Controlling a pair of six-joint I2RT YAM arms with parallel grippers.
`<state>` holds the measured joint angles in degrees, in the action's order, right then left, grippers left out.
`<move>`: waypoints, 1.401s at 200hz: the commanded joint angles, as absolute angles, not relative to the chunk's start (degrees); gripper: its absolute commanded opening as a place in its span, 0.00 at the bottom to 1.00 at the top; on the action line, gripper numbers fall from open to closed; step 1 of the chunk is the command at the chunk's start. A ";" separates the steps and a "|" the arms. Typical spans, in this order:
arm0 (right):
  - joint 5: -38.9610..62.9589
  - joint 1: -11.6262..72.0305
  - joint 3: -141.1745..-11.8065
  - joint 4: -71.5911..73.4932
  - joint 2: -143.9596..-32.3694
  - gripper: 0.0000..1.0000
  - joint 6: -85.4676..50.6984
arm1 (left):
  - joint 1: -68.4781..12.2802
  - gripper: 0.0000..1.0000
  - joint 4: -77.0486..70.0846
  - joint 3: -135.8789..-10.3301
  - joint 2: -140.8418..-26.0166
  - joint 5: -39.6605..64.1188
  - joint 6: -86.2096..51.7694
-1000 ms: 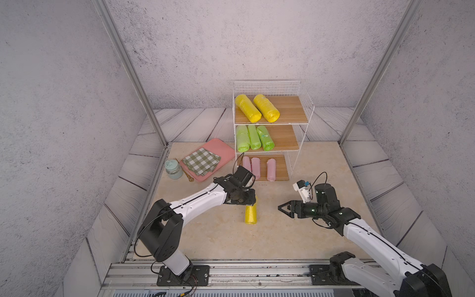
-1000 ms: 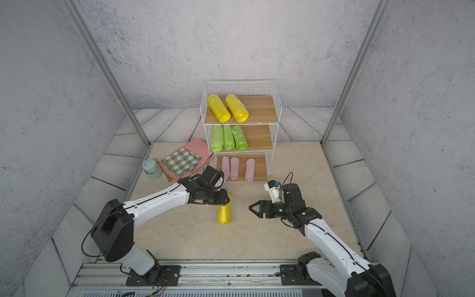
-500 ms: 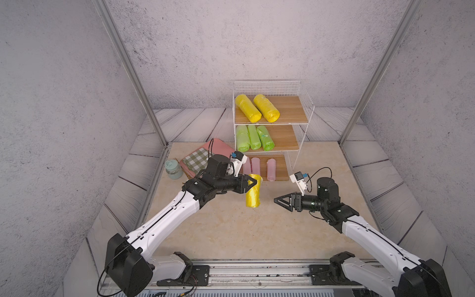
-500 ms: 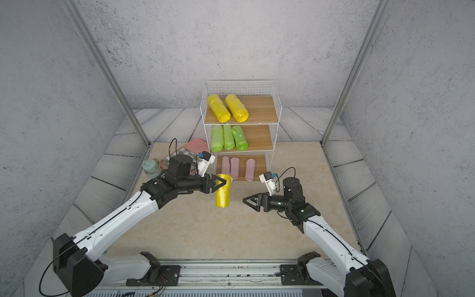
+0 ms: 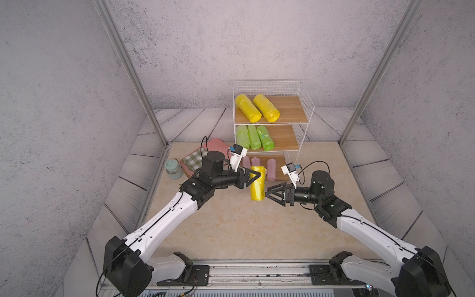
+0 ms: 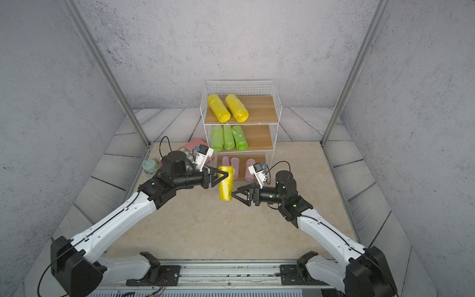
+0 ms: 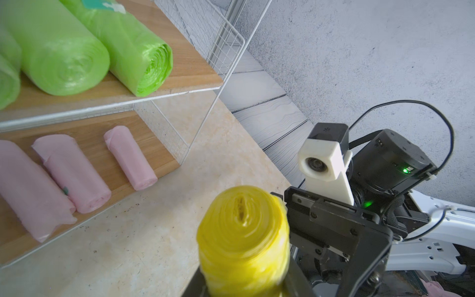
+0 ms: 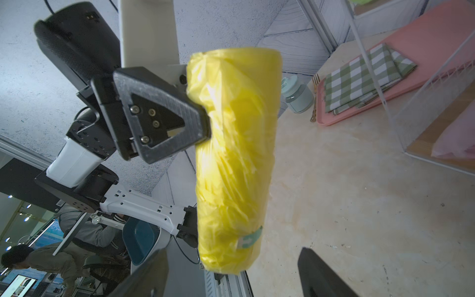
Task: Sort the rolls of trash bags by color and place them on the shelf
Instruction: Pick up the roll of trash bags from the center of the board.
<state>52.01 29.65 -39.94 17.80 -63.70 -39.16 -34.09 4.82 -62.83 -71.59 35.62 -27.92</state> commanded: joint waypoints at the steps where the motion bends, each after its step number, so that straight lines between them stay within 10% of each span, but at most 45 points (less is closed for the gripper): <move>1: 52.47 30.77 -41.72 21.74 -65.24 0.81 -40.05 | -33.40 0.00 -0.96 -62.71 -70.04 38.00 -29.18; 84: 52.49 32.52 -43.83 26.10 -69.13 0.68 -41.18 | -33.13 0.00 -4.39 -62.05 -70.18 40.52 -30.65; 216: 52.73 32.51 -44.76 23.63 -67.64 0.15 -39.56 | -32.53 0.00 -5.19 -61.72 -71.32 40.97 -30.15; 230: 52.65 32.49 -45.91 20.19 -67.19 0.00 -37.84 | -32.35 0.08 -4.76 -61.66 -71.06 40.87 -30.10; 280: 49.61 32.46 -48.74 10.28 -63.53 0.00 -31.37 | -31.57 0.48 -3.88 -61.00 -69.40 40.08 -29.67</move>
<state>50.72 32.25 -46.54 14.26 -67.51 -36.12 -32.71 -2.92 -61.60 -71.31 40.60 -30.41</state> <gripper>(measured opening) 0.393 0.414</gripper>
